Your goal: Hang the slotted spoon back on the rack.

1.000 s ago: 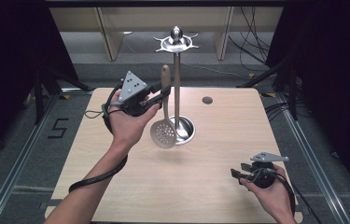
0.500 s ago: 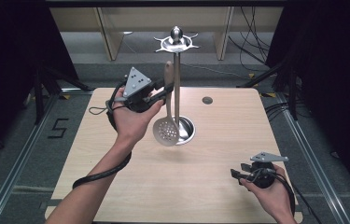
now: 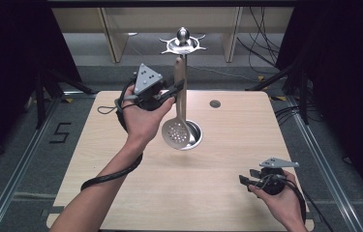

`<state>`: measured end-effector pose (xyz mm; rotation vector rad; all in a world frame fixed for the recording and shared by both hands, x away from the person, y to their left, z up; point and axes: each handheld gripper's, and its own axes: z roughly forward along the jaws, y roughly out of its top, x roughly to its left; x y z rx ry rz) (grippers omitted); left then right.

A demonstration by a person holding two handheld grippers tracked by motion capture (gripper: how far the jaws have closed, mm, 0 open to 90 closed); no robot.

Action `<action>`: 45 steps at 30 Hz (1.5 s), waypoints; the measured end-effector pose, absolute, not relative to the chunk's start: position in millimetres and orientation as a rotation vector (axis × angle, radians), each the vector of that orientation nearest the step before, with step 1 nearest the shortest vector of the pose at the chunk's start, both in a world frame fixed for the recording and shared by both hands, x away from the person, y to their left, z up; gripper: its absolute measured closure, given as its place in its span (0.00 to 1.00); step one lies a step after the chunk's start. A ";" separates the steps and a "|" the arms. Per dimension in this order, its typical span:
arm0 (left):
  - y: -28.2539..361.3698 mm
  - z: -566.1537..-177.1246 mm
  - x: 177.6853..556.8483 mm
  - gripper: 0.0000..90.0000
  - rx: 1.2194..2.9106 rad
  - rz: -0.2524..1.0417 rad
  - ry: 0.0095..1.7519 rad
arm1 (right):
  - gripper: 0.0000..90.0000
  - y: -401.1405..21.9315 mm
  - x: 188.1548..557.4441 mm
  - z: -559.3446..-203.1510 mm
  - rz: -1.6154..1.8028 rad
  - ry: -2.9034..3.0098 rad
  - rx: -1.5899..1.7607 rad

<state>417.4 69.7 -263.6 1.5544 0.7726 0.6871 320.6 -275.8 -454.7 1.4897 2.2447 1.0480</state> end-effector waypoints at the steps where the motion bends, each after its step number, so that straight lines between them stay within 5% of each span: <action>1: 69.0 -263.3 417.4 0.76 1.554 0.686 0.775 | 0.53 -276.3 321.3 -455.0 1.046 2.249 1.472; 45: 53.7 -256.8 422.7 0.76 1.564 0.711 0.846 | 0.53 -275.7 321.5 -455.5 1.049 2.259 1.487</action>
